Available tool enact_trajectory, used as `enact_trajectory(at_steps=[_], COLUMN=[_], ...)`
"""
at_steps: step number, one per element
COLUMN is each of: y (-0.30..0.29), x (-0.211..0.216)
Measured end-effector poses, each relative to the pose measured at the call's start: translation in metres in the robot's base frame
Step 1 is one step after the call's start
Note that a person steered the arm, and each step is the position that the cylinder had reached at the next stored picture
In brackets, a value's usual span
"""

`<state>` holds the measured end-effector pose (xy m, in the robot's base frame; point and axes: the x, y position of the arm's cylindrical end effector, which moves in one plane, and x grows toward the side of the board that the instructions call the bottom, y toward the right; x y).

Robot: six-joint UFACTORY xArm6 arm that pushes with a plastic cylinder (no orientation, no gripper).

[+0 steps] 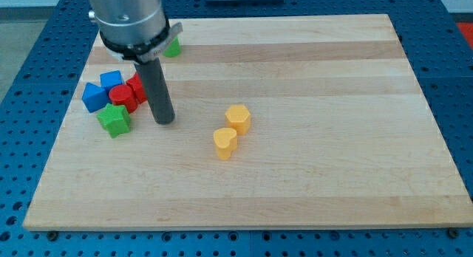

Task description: Move the green star diagonal to the yellow hexagon

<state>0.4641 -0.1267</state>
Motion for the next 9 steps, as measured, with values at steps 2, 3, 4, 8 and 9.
enact_trajectory(at_steps=[2, 3, 4, 8, 9], y=[-0.023, -0.073, -0.113, -0.143, -0.118], x=[0.071, 0.071, 0.055, 0.003, 0.003])
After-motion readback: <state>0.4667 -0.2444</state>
